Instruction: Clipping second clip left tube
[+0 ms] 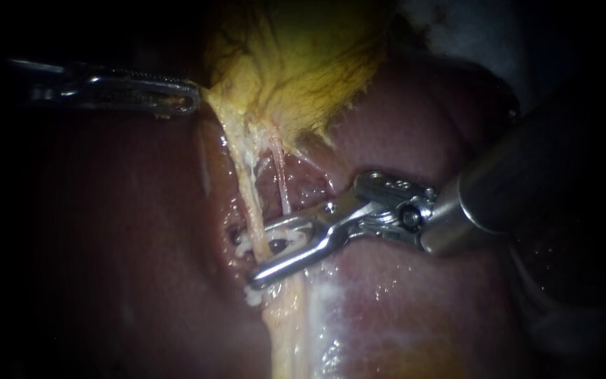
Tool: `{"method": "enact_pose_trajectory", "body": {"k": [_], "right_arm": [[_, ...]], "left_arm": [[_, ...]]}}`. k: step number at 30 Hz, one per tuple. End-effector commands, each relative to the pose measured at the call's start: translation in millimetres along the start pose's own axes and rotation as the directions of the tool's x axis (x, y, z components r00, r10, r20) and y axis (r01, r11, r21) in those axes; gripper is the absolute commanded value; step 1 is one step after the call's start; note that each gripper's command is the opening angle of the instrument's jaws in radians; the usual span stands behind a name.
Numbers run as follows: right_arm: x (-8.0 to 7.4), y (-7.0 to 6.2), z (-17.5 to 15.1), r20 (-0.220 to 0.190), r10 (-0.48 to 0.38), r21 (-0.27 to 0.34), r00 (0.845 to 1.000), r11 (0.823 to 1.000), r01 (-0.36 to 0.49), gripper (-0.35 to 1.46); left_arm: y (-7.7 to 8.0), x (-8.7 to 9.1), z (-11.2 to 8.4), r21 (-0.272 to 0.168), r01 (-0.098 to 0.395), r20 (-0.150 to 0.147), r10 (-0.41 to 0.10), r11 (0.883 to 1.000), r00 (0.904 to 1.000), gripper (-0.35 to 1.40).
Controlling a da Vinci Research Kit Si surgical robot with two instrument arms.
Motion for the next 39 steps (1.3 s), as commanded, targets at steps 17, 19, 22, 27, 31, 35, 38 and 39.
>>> {"method": "enact_pose_trajectory", "body": {"k": [17,19,22,27,31,35,38,39], "right_arm": [[-0.8,-2.4,0.8,0.101,0.012,0.079,0.995,0.997,-0.020,0.43],[-0.7,-2.3,1.1,0.108,0.011,0.086,0.994,0.996,-0.021,0.43],[-0.4,-1.8,1.6,0.120,0.011,0.096,0.993,0.995,-0.022,0.43],[-0.1,-0.9,2.0,0.139,0.009,0.110,0.990,0.994,-0.024,0.41],[-0.1,-0.8,2.1,0.139,0.009,0.110,0.990,0.994,-0.024,0.39],[-0.1,-0.7,2.3,0.138,0.008,0.112,0.990,0.993,-0.024,0.36],[-0.6,-0.5,2.5,0.142,0.005,0.116,0.990,0.993,-0.022,0.35],[-0.8,-0.5,2.6,0.143,0.004,0.118,0.990,0.993,-0.021,0.34]], "left_arm": [[0.0,-0.1,0.7,-0.003,0.001,0.000,-0.001,1.000,1.0000,-0.35],[0.0,-0.1,0.7,-0.003,0.001,0.000,-0.001,1.000,1.0000,-0.35],[0.0,-0.1,0.7,-0.004,0.001,0.000,-0.001,1.000,1.0000,-0.35],[0.2,-0.1,0.7,-0.003,0.001,0.000,-0.001,1.000,1.0000,-0.35],[0.2,-0.1,0.7,-0.003,0.001,0.000,-0.001,1.000,1.0000,-0.35],[0.2,-0.1,0.8,-0.004,0.001,0.000,-0.001,1.000,1.0000,-0.35],[0.2,-0.1,0.7,-0.004,0.001,0.000,-0.001,1.000,1.0000,-0.35],[0.2,-0.1,0.7,-0.004,0.001,0.000,-0.001,1.000,1.0000,-0.35]]}}
